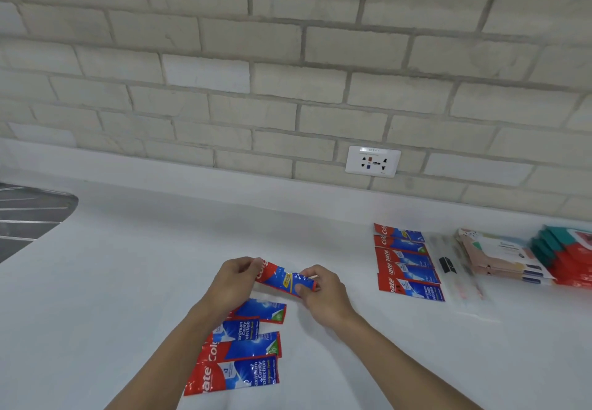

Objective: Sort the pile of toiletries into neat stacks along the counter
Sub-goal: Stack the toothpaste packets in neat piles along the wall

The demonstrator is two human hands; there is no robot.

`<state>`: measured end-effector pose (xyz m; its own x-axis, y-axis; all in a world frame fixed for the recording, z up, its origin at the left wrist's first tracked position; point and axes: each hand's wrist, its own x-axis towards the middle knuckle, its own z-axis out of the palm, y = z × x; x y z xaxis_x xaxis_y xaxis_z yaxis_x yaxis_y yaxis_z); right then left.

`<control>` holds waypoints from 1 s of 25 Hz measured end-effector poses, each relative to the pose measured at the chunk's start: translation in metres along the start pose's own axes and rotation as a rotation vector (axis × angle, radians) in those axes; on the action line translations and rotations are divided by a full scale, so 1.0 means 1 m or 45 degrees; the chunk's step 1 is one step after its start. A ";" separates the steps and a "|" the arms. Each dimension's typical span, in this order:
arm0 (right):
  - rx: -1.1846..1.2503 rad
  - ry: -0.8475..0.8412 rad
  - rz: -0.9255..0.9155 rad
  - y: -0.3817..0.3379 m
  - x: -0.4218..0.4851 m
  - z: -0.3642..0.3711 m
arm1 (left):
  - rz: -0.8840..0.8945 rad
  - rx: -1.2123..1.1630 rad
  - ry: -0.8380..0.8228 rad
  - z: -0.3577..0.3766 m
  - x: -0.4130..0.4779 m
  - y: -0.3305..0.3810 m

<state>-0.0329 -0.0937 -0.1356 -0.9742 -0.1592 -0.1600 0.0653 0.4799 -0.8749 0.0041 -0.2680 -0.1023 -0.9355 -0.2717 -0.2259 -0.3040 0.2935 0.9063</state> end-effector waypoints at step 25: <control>0.017 0.564 0.013 0.063 0.074 -0.228 | 0.165 0.100 0.071 0.211 0.101 0.107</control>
<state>-0.1498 0.1217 -0.0980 -0.9719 0.2319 0.0401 0.0752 0.4676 -0.8807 -0.1609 -0.0706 -0.1036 -0.9571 -0.2764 -0.0867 -0.1965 0.3995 0.8955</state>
